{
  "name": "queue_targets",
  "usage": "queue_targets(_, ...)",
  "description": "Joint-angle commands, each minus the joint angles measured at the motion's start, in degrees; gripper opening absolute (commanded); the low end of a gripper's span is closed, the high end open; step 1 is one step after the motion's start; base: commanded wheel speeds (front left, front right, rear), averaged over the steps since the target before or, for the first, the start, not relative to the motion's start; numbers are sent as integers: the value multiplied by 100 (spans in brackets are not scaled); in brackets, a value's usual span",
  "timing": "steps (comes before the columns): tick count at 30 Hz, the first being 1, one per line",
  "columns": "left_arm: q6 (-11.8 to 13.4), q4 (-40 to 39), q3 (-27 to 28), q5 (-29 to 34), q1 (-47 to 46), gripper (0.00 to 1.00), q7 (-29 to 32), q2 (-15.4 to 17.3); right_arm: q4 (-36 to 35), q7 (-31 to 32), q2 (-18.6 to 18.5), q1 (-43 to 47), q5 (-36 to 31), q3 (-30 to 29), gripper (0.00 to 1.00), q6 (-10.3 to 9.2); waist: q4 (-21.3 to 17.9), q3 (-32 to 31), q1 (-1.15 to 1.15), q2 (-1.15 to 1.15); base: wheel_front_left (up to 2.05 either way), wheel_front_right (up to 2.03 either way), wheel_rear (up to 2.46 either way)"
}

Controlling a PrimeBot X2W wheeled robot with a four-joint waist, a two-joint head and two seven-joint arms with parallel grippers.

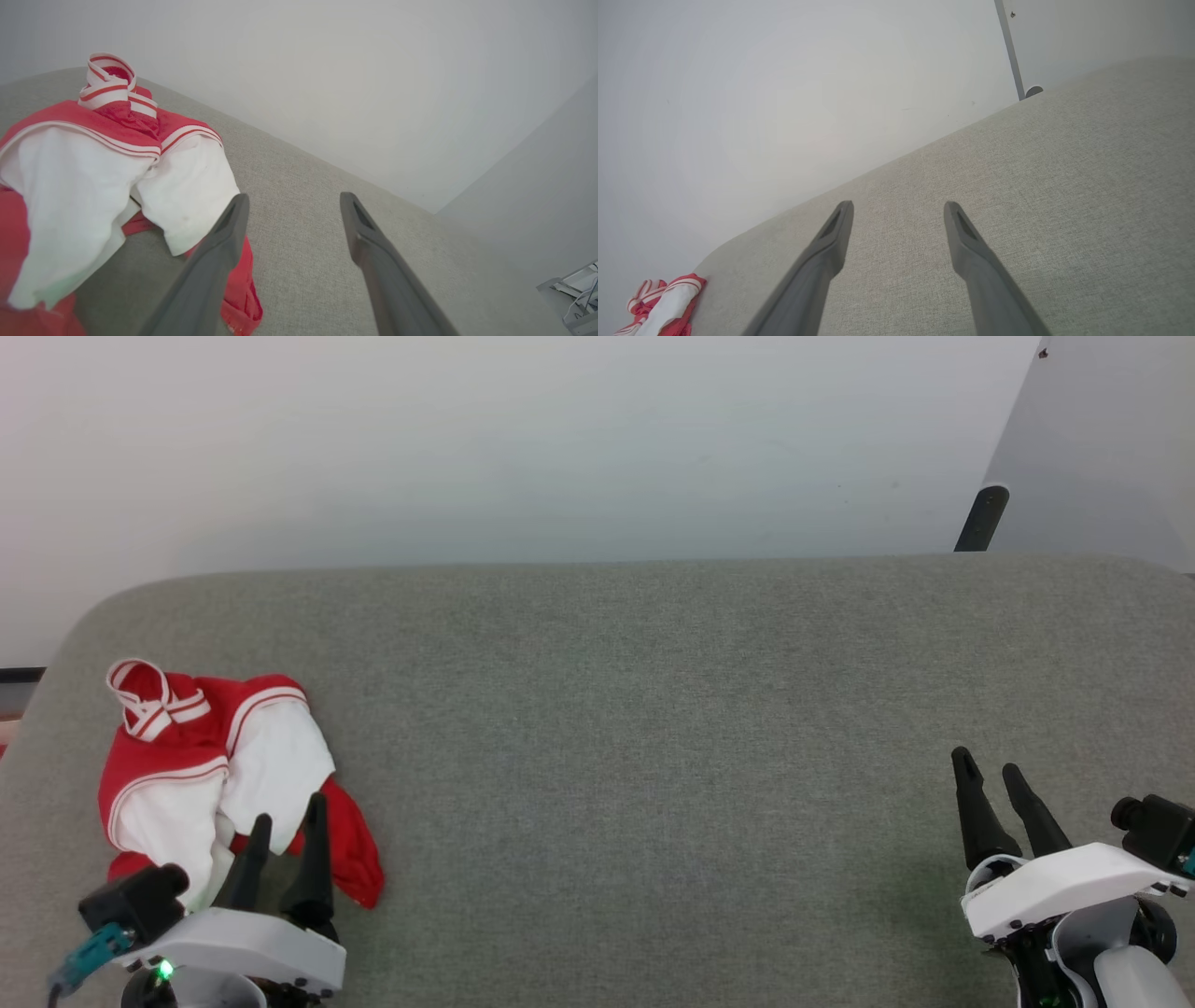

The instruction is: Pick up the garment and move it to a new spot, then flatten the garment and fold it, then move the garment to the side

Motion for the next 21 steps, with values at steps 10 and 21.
queue_targets(10,-10,-129,-148,976,-20,100,-200,150,-72,-129,-92,-190,-940,50,100,3,-2,-7,0,0,0,0,0)
queue_targets(21,10,-133,-313,1686,60,100,-357,187,-9,-294,-58,-216,-1793,-58,100,4,-11,-38,0,0,0,0,0)
